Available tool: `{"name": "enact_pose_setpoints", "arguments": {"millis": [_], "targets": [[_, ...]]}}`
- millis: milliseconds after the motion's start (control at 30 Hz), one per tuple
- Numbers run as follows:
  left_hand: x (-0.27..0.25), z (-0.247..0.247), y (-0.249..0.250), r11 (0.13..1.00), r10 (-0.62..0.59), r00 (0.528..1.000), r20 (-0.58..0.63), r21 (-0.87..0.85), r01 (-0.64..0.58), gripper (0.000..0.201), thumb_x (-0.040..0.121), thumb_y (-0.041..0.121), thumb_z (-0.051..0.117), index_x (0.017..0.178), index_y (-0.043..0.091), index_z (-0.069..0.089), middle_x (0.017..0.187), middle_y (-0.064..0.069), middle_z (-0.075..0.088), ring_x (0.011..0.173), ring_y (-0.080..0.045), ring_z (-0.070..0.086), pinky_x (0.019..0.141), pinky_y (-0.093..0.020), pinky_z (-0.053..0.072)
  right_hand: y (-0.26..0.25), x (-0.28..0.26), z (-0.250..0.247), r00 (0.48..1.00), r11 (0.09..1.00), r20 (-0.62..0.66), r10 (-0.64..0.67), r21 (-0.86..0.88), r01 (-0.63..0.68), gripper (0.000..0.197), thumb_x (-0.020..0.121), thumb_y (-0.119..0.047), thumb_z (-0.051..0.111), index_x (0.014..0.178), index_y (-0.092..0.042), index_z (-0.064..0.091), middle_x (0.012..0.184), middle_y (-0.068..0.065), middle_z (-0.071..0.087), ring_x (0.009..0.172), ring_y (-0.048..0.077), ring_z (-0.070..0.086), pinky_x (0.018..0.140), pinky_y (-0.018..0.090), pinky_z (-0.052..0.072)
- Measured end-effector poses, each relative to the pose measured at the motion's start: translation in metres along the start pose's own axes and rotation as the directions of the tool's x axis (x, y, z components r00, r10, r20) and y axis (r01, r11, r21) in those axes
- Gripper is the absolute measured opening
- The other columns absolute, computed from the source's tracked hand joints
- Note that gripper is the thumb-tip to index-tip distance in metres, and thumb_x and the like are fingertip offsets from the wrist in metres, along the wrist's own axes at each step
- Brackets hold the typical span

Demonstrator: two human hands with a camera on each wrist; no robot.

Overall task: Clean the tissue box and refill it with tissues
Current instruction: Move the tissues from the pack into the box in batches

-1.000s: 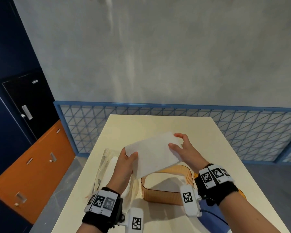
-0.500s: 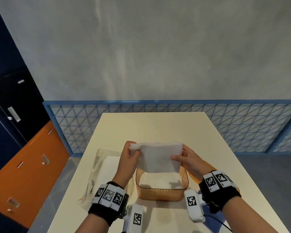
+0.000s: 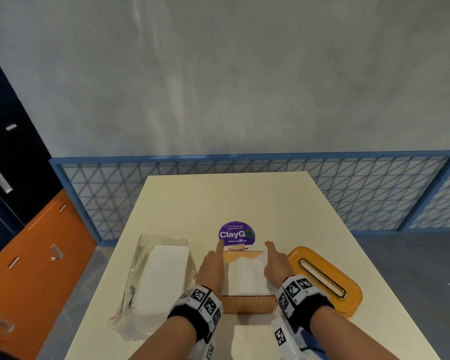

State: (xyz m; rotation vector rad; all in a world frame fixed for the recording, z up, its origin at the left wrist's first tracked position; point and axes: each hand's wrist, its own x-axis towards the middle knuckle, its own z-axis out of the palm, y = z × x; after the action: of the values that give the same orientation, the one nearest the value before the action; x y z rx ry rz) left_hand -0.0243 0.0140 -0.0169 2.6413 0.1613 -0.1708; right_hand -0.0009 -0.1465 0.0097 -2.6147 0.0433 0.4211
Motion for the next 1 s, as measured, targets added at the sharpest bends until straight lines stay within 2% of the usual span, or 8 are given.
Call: {"name": "enact_pose_setpoints", "arguments": {"millis": [133,200,267,333,400,667,800,1000], "targets": [[-0.001,0.005,0.008,0.958,0.081,0.994,-0.068,0.281,-0.059,0.078,0.082,-0.008,0.056,0.149,0.014,0.021,0.128,-0.015,0.045,0.114,-0.027,0.051,0.085,-0.031,0.05,0.002,-0.004,0.014,0.997,0.988,0.017,-0.078,-0.131,0.08,0.063,0.092,0.004,0.038,0.148,-0.013,0.015,0.136,0.017,0.045,0.122,0.028,0.05,0.097,0.033,0.043],[-0.002,0.011,0.009,0.906,0.211,0.97,-0.12,0.397,-0.148,0.074,0.047,-0.001,0.084,0.117,0.015,0.063,0.097,-0.012,0.062,0.082,-0.026,0.063,0.057,-0.031,0.052,0.001,-0.006,0.016,0.988,0.968,-0.039,-0.148,-0.213,0.136,0.062,0.091,0.007,0.039,0.146,-0.015,0.02,0.138,0.014,0.038,0.121,0.028,0.049,0.095,0.032,0.044],[-0.006,0.012,0.014,0.859,0.268,0.962,-0.049,0.464,-0.216,0.058,0.029,0.009,0.09,0.083,0.019,0.073,0.082,-0.006,0.064,0.068,-0.022,0.063,0.047,-0.03,0.05,-0.002,-0.008,0.016,0.969,0.932,-0.077,-0.236,-0.301,0.204,0.054,0.091,0.004,0.042,0.141,-0.015,0.031,0.137,0.012,0.035,0.121,0.027,0.046,0.093,0.032,0.046],[-0.007,0.011,0.02,0.885,0.164,0.977,0.137,0.416,-0.207,0.039,0.067,0.017,0.079,0.104,0.017,0.069,0.111,-0.008,0.058,0.101,-0.028,0.059,0.08,-0.037,0.053,-0.005,-0.008,0.019,0.944,0.891,-0.03,-0.327,-0.342,0.298,0.041,0.093,-0.004,0.044,0.133,-0.015,0.044,0.14,0.01,0.034,0.12,0.027,0.047,0.092,0.034,0.047],[0.002,0.02,0.017,0.864,0.092,0.971,0.221,0.467,-0.188,0.032,0.09,0.019,0.053,0.121,0.016,0.06,0.126,-0.009,0.05,0.121,-0.028,0.047,0.103,-0.04,0.038,-0.008,-0.006,0.019,0.931,0.877,0.053,-0.362,-0.32,0.359,0.034,0.093,-0.011,0.046,0.126,-0.017,0.052,0.143,0.008,0.032,0.116,0.028,0.053,0.089,0.033,0.05],[0.017,0.015,0.018,0.856,-0.051,0.933,0.356,0.496,-0.142,0.037,0.095,0.021,0.047,0.131,0.022,0.053,0.128,-0.008,0.056,0.123,-0.024,0.049,0.104,-0.039,0.041,-0.027,0.011,0.018,0.948,0.854,0.244,-0.205,-0.429,0.295,0.034,0.096,-0.014,0.045,0.128,-0.017,0.056,0.133,0.01,0.042,0.116,0.03,0.054,0.095,0.036,0.046],[0.019,0.017,0.012,0.882,-0.016,0.925,0.38,0.44,-0.166,0.04,0.096,0.022,0.044,0.136,0.022,0.048,0.131,-0.011,0.055,0.122,-0.029,0.051,0.104,-0.04,0.043,-0.018,0.016,0.017,0.931,0.884,0.355,-0.078,-0.408,0.23,0.035,0.099,-0.015,0.033,0.127,-0.008,0.054,0.113,0.015,0.049,0.104,0.023,0.05,0.081,0.029,0.039],[0.021,0.013,0.006,0.927,-0.017,0.881,0.472,0.338,-0.164,0.047,0.093,0.021,0.052,0.139,0.029,0.044,0.138,-0.013,0.048,0.129,-0.036,0.042,0.106,-0.041,0.043,-0.01,0.016,0.016,0.9,0.789,0.423,-0.107,-0.514,0.336,0.037,0.1,-0.016,0.032,0.131,-0.007,0.048,0.13,0.019,0.054,0.12,0.031,0.052,0.097,0.036,0.044]]}}
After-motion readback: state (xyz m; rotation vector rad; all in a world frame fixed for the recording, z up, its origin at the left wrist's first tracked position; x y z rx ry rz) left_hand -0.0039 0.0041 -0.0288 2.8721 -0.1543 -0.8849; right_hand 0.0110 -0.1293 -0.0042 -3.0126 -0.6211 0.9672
